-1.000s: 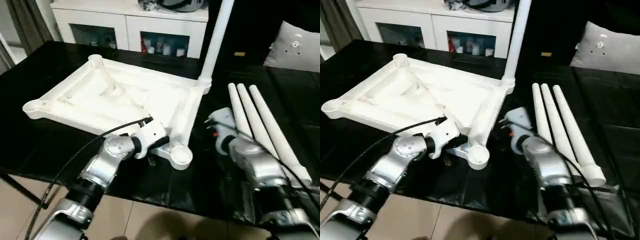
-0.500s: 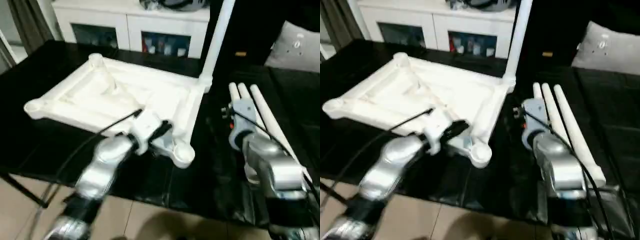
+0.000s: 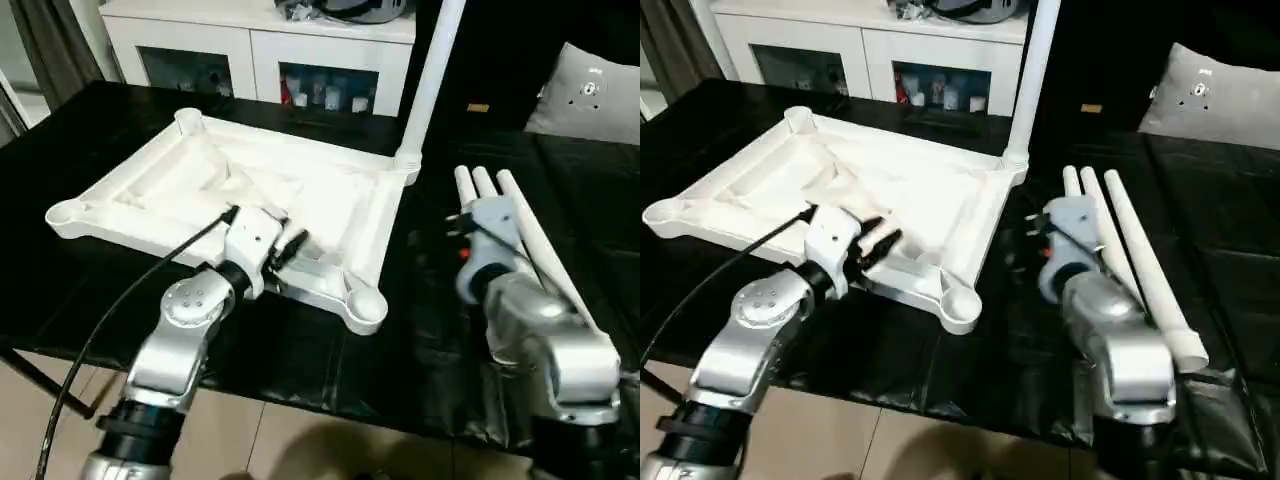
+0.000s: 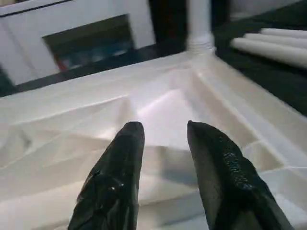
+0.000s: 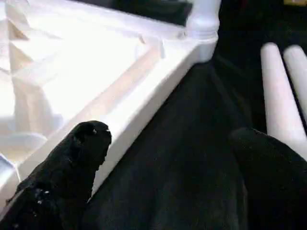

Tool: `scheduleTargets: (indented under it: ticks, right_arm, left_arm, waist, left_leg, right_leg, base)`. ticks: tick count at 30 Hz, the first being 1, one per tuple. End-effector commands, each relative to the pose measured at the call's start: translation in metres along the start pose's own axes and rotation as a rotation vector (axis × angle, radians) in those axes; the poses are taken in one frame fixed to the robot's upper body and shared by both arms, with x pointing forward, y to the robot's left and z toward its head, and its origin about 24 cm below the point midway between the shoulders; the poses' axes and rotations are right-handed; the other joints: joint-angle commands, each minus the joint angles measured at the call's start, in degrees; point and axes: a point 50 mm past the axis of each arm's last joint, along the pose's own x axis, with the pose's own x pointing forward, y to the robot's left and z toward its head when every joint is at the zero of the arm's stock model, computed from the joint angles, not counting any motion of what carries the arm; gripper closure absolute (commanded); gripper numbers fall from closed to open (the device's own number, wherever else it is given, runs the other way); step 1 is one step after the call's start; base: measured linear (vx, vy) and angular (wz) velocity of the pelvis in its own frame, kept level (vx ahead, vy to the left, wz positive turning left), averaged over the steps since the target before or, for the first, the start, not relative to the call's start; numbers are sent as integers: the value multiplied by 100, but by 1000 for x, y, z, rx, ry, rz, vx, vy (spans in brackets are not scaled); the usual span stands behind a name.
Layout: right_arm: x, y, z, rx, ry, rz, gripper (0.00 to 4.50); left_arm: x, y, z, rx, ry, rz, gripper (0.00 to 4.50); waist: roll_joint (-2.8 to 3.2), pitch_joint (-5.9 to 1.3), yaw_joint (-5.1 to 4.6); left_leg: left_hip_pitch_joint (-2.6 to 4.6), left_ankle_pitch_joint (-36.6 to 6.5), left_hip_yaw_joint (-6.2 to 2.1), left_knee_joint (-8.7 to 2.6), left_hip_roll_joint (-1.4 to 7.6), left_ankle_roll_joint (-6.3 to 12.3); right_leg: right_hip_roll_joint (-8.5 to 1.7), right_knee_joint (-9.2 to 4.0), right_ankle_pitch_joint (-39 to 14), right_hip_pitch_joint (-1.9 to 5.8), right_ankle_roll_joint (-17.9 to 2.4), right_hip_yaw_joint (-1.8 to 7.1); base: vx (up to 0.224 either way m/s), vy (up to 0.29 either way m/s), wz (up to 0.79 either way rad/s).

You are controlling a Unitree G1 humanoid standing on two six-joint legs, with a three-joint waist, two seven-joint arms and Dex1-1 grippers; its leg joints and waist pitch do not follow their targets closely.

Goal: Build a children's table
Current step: Pick table leg

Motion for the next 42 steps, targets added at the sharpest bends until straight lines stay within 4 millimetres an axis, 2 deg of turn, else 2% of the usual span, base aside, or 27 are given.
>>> scheduleTargets:
  ticks: [1,2,3,4,5,6,7,8,9,10,11,12,13,15,16,18,20,24,28,29,30,31,32,34,37,39,42]
  right_arm:
    - [-1,0,1,17,-26,-22,0]
    - [-1,0,1,21,-29,-19,0]
    - [-2,4,3,56,-50,5,0]
    - [-2,7,4,52,-55,20,0]
    - [-2,8,5,55,-62,20,0]
    - [-2,8,6,48,-69,23,0]
    - [-2,9,7,39,-81,31,0]
    - [-2,11,9,55,-91,52,0]
    - [-2,12,11,78,-105,50,0]
    - [-1,12,13,86,-114,39,0]
    - [0,13,14,80,-115,46,0]
    - [2,13,15,39,-105,31,0]
    - [4,10,14,5,-77,-8,0]
    - [7,7,12,-24,-44,-41,0]
    - [7,6,12,-28,-32,-42,0]
    - [10,6,12,-38,-5,-19,0]
    - [10,6,12,-40,-3,-16,0]
    - [10,6,12,-40,-3,-16,0]
    - [11,6,12,-50,12,-8,0]
    - [17,1,11,-68,92,-15,0]
    - [17,1,11,-68,92,-15,0]
    - [24,-9,13,-79,171,-60,0]
    - [25,-10,12,-79,180,-63,0]
    - [28,-14,11,-67,207,-62,0]
    - [31,-17,10,-62,214,-53,0]
    - [33,-20,10,-68,223,-52,0]
    - [36,-21,13,-53,234,-27,0]
  left_arm:
    - [1,2,4,6,-6,25,241]
    - [1,2,4,5,-6,24,238]
    - [1,0,5,0,-12,17,230]
    - [2,-2,7,-8,-19,13,218]
    - [2,-2,8,-26,-24,11,201]
    - [2,-3,9,-39,-27,12,201]
    - [2,-3,10,-53,-30,15,196]
    - [2,-2,10,-60,-28,20,186]
    - [2,-2,10,-58,-28,25,173]
    - [2,-1,10,-59,-28,20,163]
    - [2,-2,10,-55,-26,2,159]
    - [1,-3,11,-33,-24,-20,158]
    - [1,-4,12,-37,-26,-34,153]
    - [1,-7,14,-38,-37,-76,129]
    - [0,-8,15,-33,-39,-90,121]
    - [-1,-11,17,-22,-45,-128,109]
    - [-1,-11,17,-21,-46,-132,109]
    - [-1,-11,17,-21,-46,-132,109]
    - [-2,-14,17,-16,-46,-159,97]
    - [-8,-22,17,1,-29,-288,84]
    - [-8,-22,17,1,-29,-288,78]
    - [-17,-32,15,12,12,-451,73]
    - [-18,-33,15,17,15,-463,65]
    - [-20,-33,13,37,38,-477,53]
    - [-22,-30,10,54,59,-484,32]
    - [-23,-29,9,64,69,-490,9]
    - [-25,-28,9,70,82,-507,9]
  waist:
    - [-80,-291,132]
    - [-28,-306,91]
    - [173,-411,-118]
    - [153,-468,-243]
    - [205,-442,-234]
    - [254,-419,-264]
    - [219,-449,-285]
    - [133,-444,-282]
    - [100,-458,-318]
    - [-28,-487,-213]
    - [-78,-482,-271]
    - [-69,-465,-276]
    - [-33,-447,-294]
    - [4,-452,-380]
    - [-30,-456,-376]
    - [8,-447,-361]
    - [18,-444,-362]
    - [40,-457,-358]
    - [42,-452,-361]
    - [-34,-455,-369]
    - [6,-456,-375]
    - [24,-448,-370]
    - [17,-449,-395]
    - [29,-410,-387]
    - [43,-389,-374]
    - [29,-366,-395]
    - [7,-384,-393]
  left_leg:
    - [-111,-833,-244,39,67,-111]
    - [-76,-687,-232,-116,96,-222]
    - [520,-515,-64,-347,436,-579]
    - [534,-209,-126,-441,565,-608]
    - [496,45,-150,-541,775,-620]
    - [395,312,-27,-661,1023,-453]
    - [359,343,131,-656,1034,-198]
    - [231,141,81,-635,868,24]
    - [206,-5,169,-450,585,183]
    - [-99,-982,120,-210,87,325]
    - [-146,-1041,88,-202,76,362]
    - [-304,-744,-50,-278,89,389]
    - [-322,-481,-120,-341,112,326]
    - [-235,-389,-117,-329,118,311]
    - [-229,-376,-110,-330,106,339]
    - [-219,-316,-133,-361,136,351]
    - [-217,-331,-153,-376,159,332]
    - [-204,-216,-177,-381,197,308]
    - [-202,-291,-186,-387,196,284]
    - [-206,-284,-177,-385,193,294]
    - [-229,-203,-218,-409,194,277]
    - [-155,-260,-184,-379,206,232]
    - [-195,-241,-209,-390,187,215]
    - [-175,-425,-164,-385,189,172]
    - [-147,-620,-186,-410,201,117]
    - [-128,-865,-212,-420,181,27]
    - [-123,-783,-225,-418,179,24]
  right_leg:
    - [-674,-778,-3019,376,-909,1112]
    - [-417,-672,-2757,273,-818,962]
    - [185,-366,-1638,-430,-228,297]
    - [167,-184,-1163,-364,-195,149]
    - [122,-138,-934,-399,-189,22]
    - [-19,-50,-659,-424,-215,-192]
    - [-160,13,-281,-371,-379,-351]
    - [-267,24,-64,-206,-524,-388]
    - [-295,-174,62,-144,-682,-333]
    - [-672,-554,-1413,69,-778,-99]
    - [-689,-575,-1766,89,-726,-49]
    - [-772,-578,-2267,262,-548,-34]
    - [-680,-586,-2550,218,-287,-108]
    - [-543,-593,-2278,130,-261,-163]
    - [-512,-597,-2184,148,-253,-191]
    - [-496,-581,-2008,154,-297,-224]
    - [-496,-562,-1926,165,-357,-240]
    - [-514,-492,-1363,187,-651,-247]
    - [-542,-488,-1335,219,-746,-247]
    - [-540,-491,-1354,228,-734,-246]
    - [-561,-429,-1323,259,-804,-248]
    - [-553,-450,-1361,194,-821,-239]
    - [-558,-409,-1353,235,-865,-251]
    - [-554,-498,-1649,195,-800,-246]
    - [-573,-561,-2022,199,-686,-282]
    - [-580,-627,-2628,214,-435,-318]
    - [-587,-628,-2745,212,-289,-328]
  base:
    - [-2,86,-47]
    - [-8,116,-47]
    - [-8,116,-47]
    - [-40,117,-37]
    - [-50,107,-36]
    - [-50,107,-36]
    - [-22,78,-42]
    - [-17,0,-43]
    - [-17,0,-43]
    - [-39,-52,-11]
    - [-33,-78,4]
    - [-33,-78,4]
    - [-21,-91,-7]
    - [-20,-78,4]
    - [-5,-62,10]
    - [0,0,0]
    - [0,0,0]
    - [0,0,0]
    - [0,0,0]
    - [0,0,0]
    - [0,0,0]
    - [0,0,0]
    - [0,0,0]
    - [0,0,0]
    - [0,0,0]
    - [0,0,0]
    - [0,0,0]
